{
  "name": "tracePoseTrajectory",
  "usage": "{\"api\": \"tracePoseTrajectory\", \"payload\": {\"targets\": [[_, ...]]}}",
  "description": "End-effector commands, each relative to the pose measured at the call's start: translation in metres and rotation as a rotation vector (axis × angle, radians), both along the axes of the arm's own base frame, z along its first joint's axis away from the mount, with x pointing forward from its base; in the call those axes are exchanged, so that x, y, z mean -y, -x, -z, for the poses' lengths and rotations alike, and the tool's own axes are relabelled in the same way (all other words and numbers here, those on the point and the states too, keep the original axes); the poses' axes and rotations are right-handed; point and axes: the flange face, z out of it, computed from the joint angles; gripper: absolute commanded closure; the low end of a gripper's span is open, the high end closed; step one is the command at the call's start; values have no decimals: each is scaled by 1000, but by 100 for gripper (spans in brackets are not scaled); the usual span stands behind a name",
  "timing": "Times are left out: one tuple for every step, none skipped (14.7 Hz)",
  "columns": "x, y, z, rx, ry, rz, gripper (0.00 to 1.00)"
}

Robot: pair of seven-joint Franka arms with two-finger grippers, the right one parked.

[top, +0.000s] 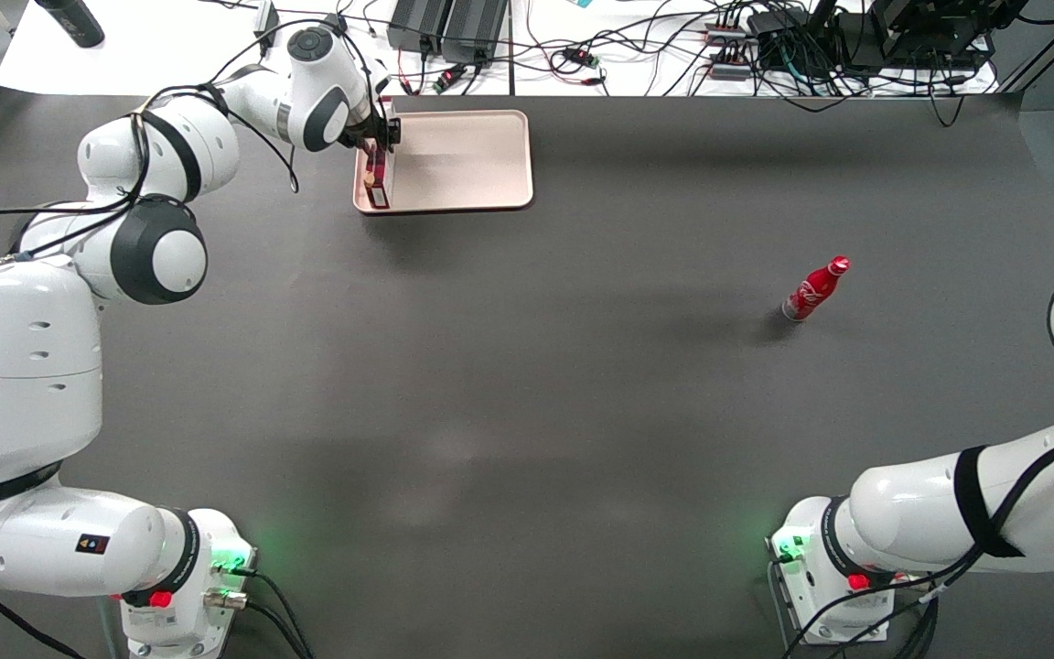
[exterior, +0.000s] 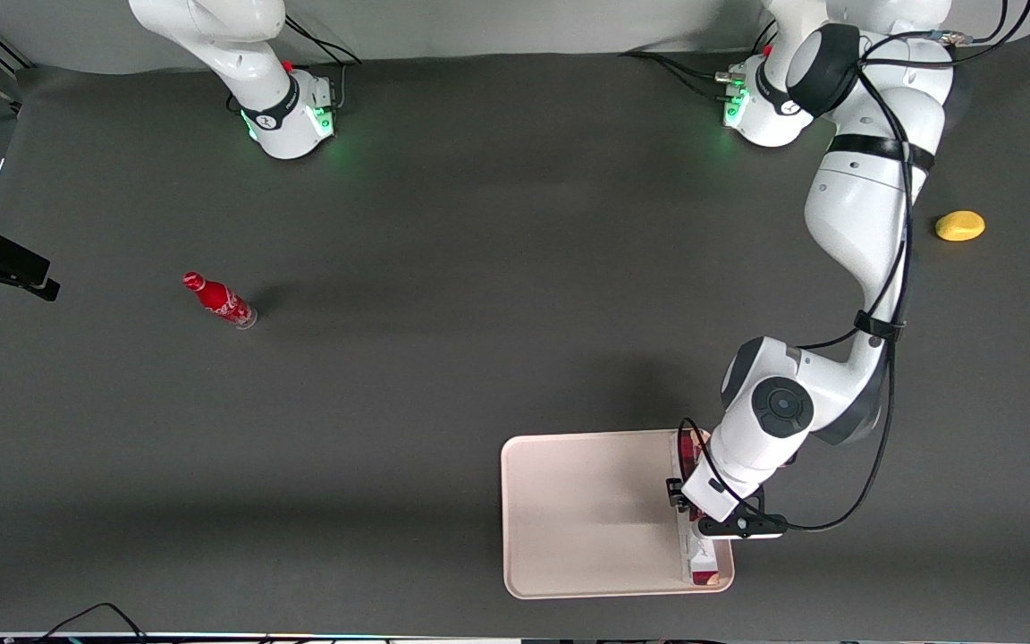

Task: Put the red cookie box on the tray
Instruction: 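Lower the held cookie box onto the cream tray, then open the left gripper and raise it away from the box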

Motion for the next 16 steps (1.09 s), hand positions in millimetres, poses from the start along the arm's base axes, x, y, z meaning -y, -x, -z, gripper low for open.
{"api": "tracePoseTrajectory", "payload": {"targets": [[2,-4,2,28,-23,5,0],[2,-4,2,30,-29,9,0],[3,-4,1,30,-28,10,0],[3,-4,0,31,-27,7,0],[3,-4,-4,35,-26,5,0],[2,-5,-12,33,-32,6,0],[-1,-7,-25,42,-40,11,0],[-8,-8,-44,42,-52,22,0],[-9,-2,-63,22,-74,64,0],[-9,7,-91,17,-98,104,0],[-10,15,-115,5,-99,109,0],[-10,26,-139,-22,-88,99,0],[-12,38,-161,-53,-82,105,0],[-19,50,-183,-72,-90,126,0],[-27,62,-206,-79,-112,146,0],[-32,74,-227,-92,-135,154,0]]}}
